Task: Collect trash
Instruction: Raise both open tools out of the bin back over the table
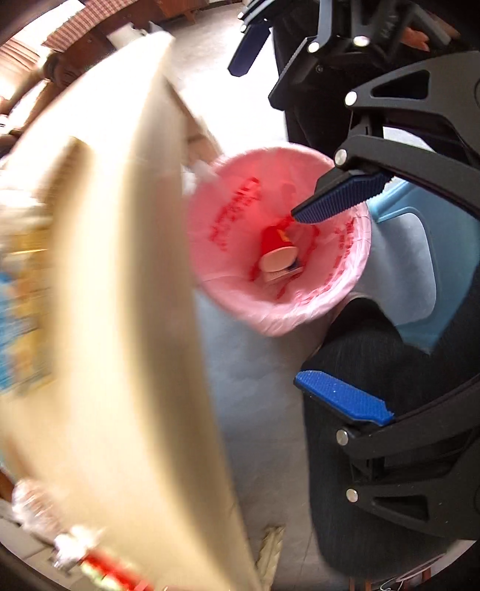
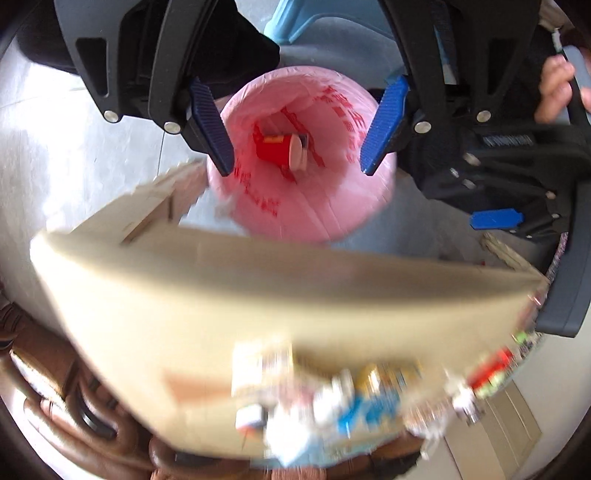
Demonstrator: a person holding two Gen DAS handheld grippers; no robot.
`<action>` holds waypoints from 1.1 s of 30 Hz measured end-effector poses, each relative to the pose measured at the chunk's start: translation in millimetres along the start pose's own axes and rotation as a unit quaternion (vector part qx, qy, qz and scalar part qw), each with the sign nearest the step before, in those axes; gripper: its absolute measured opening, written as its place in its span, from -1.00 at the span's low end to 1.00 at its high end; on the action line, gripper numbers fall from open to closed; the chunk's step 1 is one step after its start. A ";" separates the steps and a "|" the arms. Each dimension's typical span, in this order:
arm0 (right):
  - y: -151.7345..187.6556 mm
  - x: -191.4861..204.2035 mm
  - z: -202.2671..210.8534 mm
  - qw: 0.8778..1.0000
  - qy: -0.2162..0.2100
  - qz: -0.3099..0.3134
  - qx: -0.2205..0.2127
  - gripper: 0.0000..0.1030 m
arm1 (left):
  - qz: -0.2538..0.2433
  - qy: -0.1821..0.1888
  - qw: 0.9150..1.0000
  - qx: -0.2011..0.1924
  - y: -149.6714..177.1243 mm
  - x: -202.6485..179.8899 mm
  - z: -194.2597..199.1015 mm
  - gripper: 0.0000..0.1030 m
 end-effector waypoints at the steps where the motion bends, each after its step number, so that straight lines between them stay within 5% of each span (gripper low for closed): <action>1: -8.2 0.9 15.2 1.000 0.000 0.002 -0.014 0.49 | 0.006 0.006 1.000 -0.018 -8.8 4.7 20.6 0.57; 7: -66.0 8.3 104.3 0.994 -0.003 0.028 -0.103 0.70 | 0.043 0.052 0.995 -0.071 -60.8 25.7 118.5 0.67; 11: -103.4 11.9 152.9 0.988 0.003 0.049 -0.149 0.77 | 0.036 0.045 0.994 -0.092 -90.0 32.1 169.1 0.68; 18: -153.7 16.3 197.6 0.982 -0.006 0.073 -0.176 0.77 | -0.056 0.016 0.988 -0.141 -139.5 30.5 237.1 0.77; 22: -172.8 18.5 204.4 0.981 0.000 0.086 -0.176 0.77 | -0.106 -0.004 0.984 -0.142 -154.7 31.4 246.6 0.77; 30: -200.0 21.6 194.5 0.983 -0.014 0.093 -0.160 0.77 | -0.215 0.048 0.971 -0.096 -162.5 23.5 232.7 0.77; 33: -208.2 21.7 185.2 0.984 -0.025 0.090 -0.150 0.77 | -0.244 0.037 0.965 -0.091 -168.6 23.2 221.6 0.77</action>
Point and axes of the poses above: each gripper's, at about its wrist camera, not at the fingertips, and z roughly against the way its jaws point, x to its left, y to its underside, the point moved 8 cm from there along -z, roughly the way its jaws point
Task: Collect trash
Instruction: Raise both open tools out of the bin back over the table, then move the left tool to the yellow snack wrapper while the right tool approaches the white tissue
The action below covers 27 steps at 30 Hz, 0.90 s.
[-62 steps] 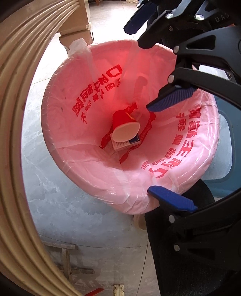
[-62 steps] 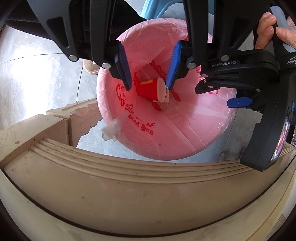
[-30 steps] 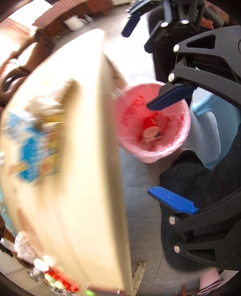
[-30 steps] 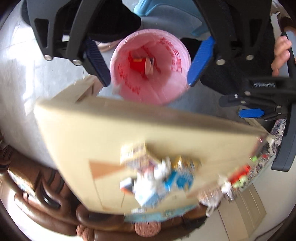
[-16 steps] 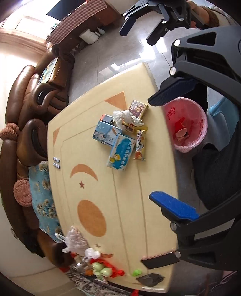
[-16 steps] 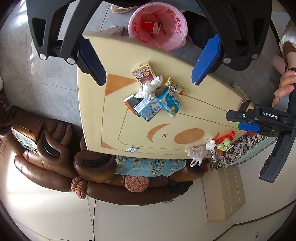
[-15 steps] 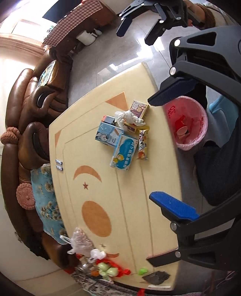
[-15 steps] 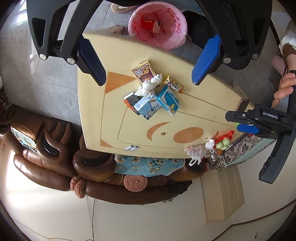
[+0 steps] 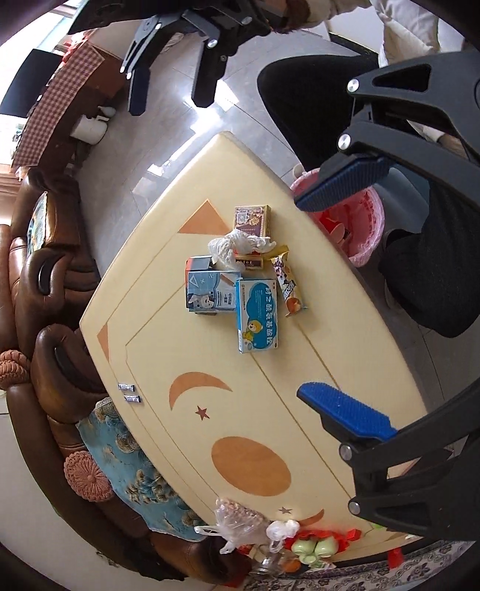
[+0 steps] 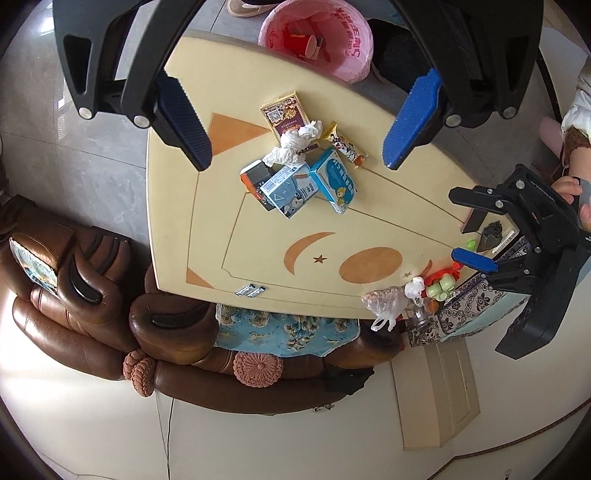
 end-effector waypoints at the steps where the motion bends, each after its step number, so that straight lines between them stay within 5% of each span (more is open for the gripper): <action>1: -1.0 -0.9 -4.3 1.000 -0.003 -0.002 0.003 0.77 | -0.009 0.004 1.000 0.003 -0.6 0.8 -3.6 0.77; 15: 2.2 -13.3 -72.5 0.998 -0.016 -0.003 0.062 0.77 | -0.180 0.014 0.983 0.045 15.9 -21.8 -85.3 0.77; 27: 30.4 -16.6 -123.5 0.993 -0.039 -0.008 0.114 0.77 | -0.210 0.063 0.972 0.085 23.1 -30.3 -134.1 0.77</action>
Point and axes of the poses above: each gripper's, at about its wrist camera, not at the fingertips, and z roughly against the way its jaws point, x to its left, y to its underside, the point moved 8 cm from there along -z, roughly the way its jaws point
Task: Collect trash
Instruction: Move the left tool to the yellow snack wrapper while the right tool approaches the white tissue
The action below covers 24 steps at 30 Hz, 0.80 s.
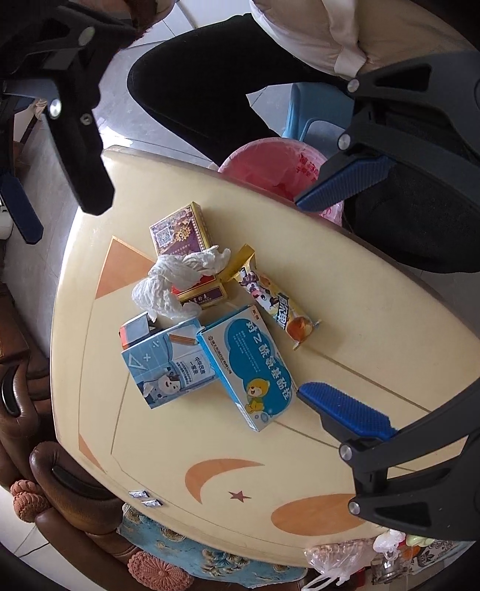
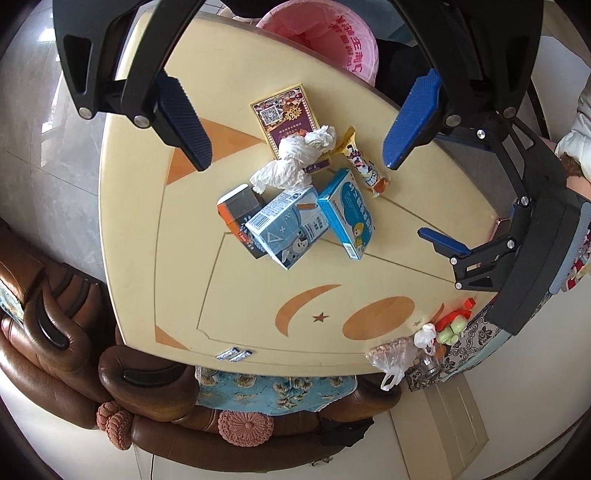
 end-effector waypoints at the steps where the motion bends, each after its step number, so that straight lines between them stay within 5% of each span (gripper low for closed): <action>1: 3.3 0.4 -7.4 1.000 -0.003 0.000 0.008 0.77 | -0.002 0.006 1.000 0.004 0.3 -0.1 -4.0 0.77; 24: 21.8 -1.7 -86.2 0.997 -0.029 -0.001 0.073 0.77 | -0.015 0.078 0.996 0.051 1.0 7.5 -69.1 0.77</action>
Point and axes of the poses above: each gripper's, at about its wrist camera, not at the fingertips, and z roughly against the way its jaws point, x to its left, y to its underside, the point moved 8 cm from there along -z, roughly the way its jaws point
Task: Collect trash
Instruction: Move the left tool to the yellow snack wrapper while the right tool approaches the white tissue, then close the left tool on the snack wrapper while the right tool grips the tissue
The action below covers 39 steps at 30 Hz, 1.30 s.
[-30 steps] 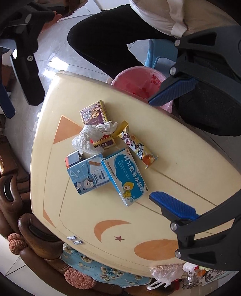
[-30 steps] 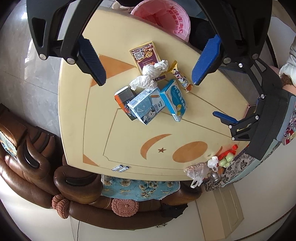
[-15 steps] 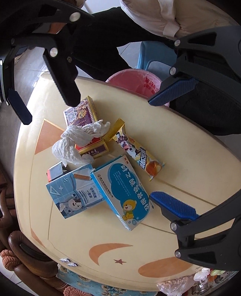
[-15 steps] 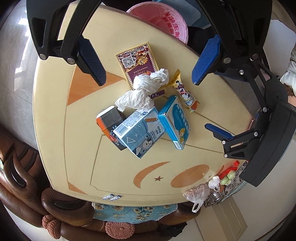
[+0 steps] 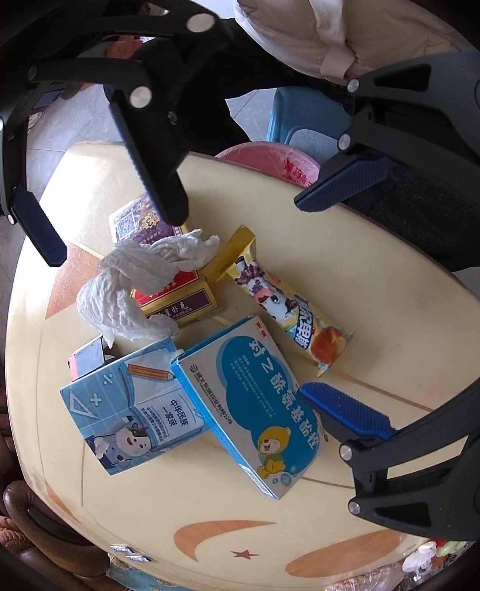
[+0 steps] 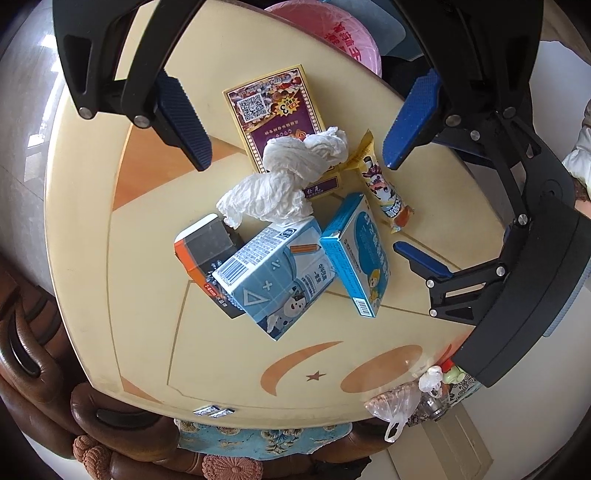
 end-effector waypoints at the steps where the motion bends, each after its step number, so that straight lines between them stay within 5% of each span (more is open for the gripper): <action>1: 0.0 -0.8 -1.4 1.000 -0.002 -0.002 0.000 0.77 | 0.002 0.003 1.000 0.000 -0.2 0.8 -1.2 0.77; 24: -2.5 -7.3 -30.0 1.000 -0.013 -0.018 0.012 0.43 | 0.024 0.066 0.997 0.010 1.0 6.2 -17.7 0.65; 34: -4.5 -6.2 -36.0 1.000 -0.006 -0.016 0.015 0.34 | 0.016 0.032 0.999 0.020 -0.4 1.9 -30.6 0.42; 39: -4.2 -8.6 -40.9 1.000 -0.002 -0.022 0.017 0.32 | 0.031 -0.003 0.999 0.018 -1.1 6.6 -31.3 0.03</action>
Point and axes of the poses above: each gripper's, at about its wrist camera, not at the fingertips, and z roughly against the way its jaws point, x to its left, y to its underside, the point moved 8 cm from there along -z, roughly the way its jaws point
